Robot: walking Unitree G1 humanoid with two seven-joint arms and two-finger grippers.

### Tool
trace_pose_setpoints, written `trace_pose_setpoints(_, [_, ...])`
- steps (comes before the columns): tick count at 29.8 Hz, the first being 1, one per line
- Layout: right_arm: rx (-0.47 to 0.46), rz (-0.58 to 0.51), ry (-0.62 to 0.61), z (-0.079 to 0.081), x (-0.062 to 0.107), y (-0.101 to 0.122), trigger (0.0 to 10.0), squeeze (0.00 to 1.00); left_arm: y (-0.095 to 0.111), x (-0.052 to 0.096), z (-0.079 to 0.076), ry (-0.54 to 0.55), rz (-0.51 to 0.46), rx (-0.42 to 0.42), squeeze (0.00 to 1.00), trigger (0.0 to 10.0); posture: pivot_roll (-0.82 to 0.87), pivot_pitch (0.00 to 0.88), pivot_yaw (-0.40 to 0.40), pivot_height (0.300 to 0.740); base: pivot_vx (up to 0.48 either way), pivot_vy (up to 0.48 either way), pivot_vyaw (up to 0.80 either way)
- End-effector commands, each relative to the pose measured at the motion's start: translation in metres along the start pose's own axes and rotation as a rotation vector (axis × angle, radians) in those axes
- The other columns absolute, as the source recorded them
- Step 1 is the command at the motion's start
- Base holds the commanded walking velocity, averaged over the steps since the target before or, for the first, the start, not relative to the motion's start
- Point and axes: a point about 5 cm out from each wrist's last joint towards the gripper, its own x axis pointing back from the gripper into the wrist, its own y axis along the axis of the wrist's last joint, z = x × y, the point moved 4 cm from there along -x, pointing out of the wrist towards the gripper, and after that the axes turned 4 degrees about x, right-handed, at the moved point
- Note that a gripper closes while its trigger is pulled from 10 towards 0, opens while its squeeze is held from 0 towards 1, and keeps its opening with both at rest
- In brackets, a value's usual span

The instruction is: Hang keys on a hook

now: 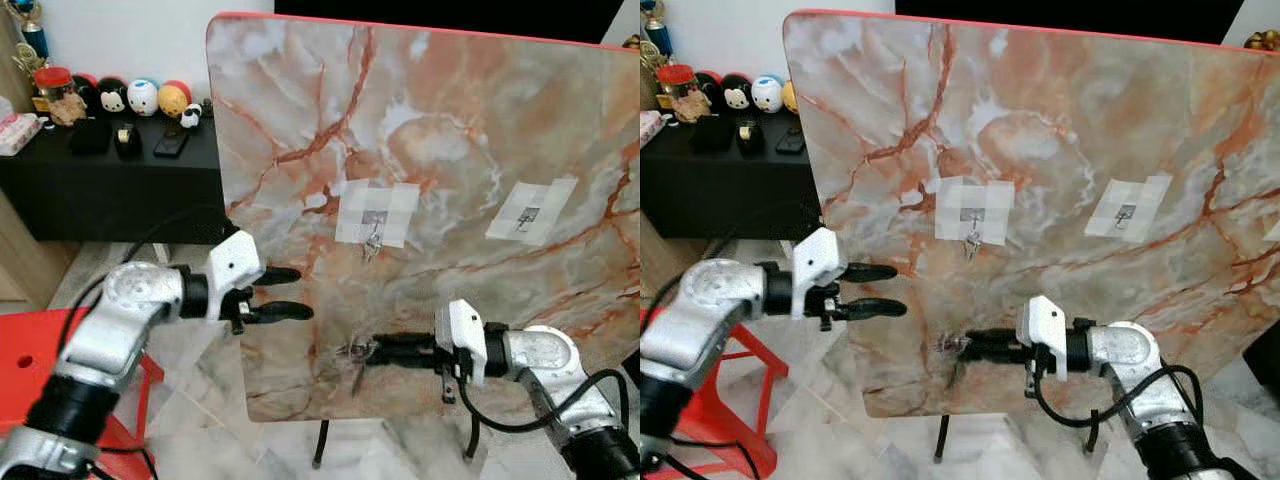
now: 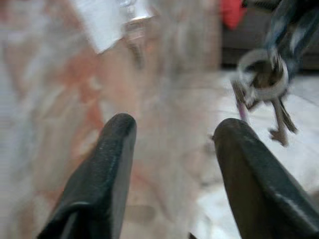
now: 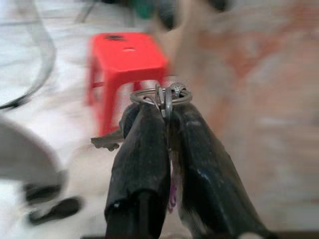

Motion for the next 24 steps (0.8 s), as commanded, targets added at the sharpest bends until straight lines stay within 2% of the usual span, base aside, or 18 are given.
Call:
trace_pose_setpoints(1, [0.031,-0.022,-0.164,-0.021,0.006,0.007,0.0,0.0,-0.006,0.0,0.001,0.081,-0.016,0.012,0.95,10.0,0.05,0.0,-0.129,0.74,0.0,0.0,0.0])
trace_pose_setpoints(2, [0.031,-0.022,-0.164,-0.021,0.006,0.007,0.0,0.0,-0.006,0.0,0.001,0.081,-0.016,0.012,0.95,10.0,0.05,0.0,-0.129,0.74,0.0,0.0,0.0])
trace_pose_setpoints(4, [0.015,-0.057,-0.363,-0.035,0.012,0.009,0.0,0.0,-0.016,-0.001,-0.001,0.164,-0.044,0.065,0.95,10.0,0.05,0.0,-0.126,0.74,0.0,0.0,0.0])
trace_pose_setpoints(11, [-0.051,-0.113,-0.573,-0.032,0.026,0.013,0.0,0.0,-0.034,0.004,-0.005,0.241,-0.047,0.136,0.95,10.0,0.04,0.0,-0.11,0.74,0.0,0.0,0.0])
trace_pose_setpoints(12, [-0.077,-0.123,-0.622,-0.031,0.031,0.013,0.0,0.0,-0.037,0.006,-0.005,0.251,-0.042,0.143,0.95,10.0,0.03,0.0,-0.109,0.74,0.0,0.0,0.0])
trace_pose_setpoints(13, [-0.102,-0.126,-0.742,-0.03,0.043,0.012,0.0,0.0,-0.043,0.009,-0.005,0.274,-0.035,0.159,0.95,10.0,0.03,0.0,-0.106,0.74,0.0,0.0,0.0])
trace_pose_setpoints(15, [-0.129,-0.121,-0.876,-0.031,0.055,0.009,0.0,0.0,-0.048,0.011,-0.004,0.305,-0.031,0.17,0.95,10.0,0.02,0.0,-0.099,0.74,0.0,0.0,0.0])
trace_pose_setpoints(16, [-0.157,-0.1,-1.047,-0.033,0.071,0.003,0.0,0.0,-0.055,0.012,0.0,0.348,-0.025,0.182,0.95,10.0,0.01,0.0,-0.097,0.74,0.0,0.0,0.0])
trace_pose_setpoints(18, [-0.183,-0.085,-1.161,-0.035,0.083,-0.003,0.0,0.0,-0.059,0.013,0.005,0.387,-0.022,0.179,0.95,10.0,0.0,0.0,-0.091,0.74,0.0,0.0,0.0])
trace_pose_setpoints(19, [-0.21,-0.065,-1.272,-0.038,0.093,-0.009,0.0,0.0,-0.062,0.012,0.009,0.424,-0.021,0.188,0.95,10.0,0.0,0.0,-0.09,0.74,0.0,0.0,0.0])
trace_pose_setpoints(20, [-0.21,-0.065,-1.272,-0.038,0.093,-0.009,0.0,0.0,-0.062,0.012,0.009,0.424,-0.021,0.188,0.95,10.0,0.0,0.0,-0.09,0.74,0.0,0.0,0.0])
trace_pose_setpoints(21, [-0.242,-0.045,-1.355,-0.039,0.101,-0.016,0.0,0.0,-0.065,0.011,0.01,0.442,-0.026,0.196,0.95,10.0,0.0,0.0,-0.089,0.74,0.0,0.0,0.0])
trace_pose_setpoints(23, [-0.213,0.02,-1.424,-0.04,0.107,-0.021,0.0,0.0,-0.067,0.009,0.013,0.468,-0.021,0.192,0.95,10.0,0.0,0.0,-0.087,0.74,0.0,0.0,0.0])
trace_pose_setpoints(24, [-0.227,0.021,-1.468,-0.043,0.109,-0.023,0.0,0.0,-0.07,0.007,0.014,0.483,-0.015,0.185,0.95,10.0,0.0,0.0,-0.085,0.74,0.0,0.0,0.0])
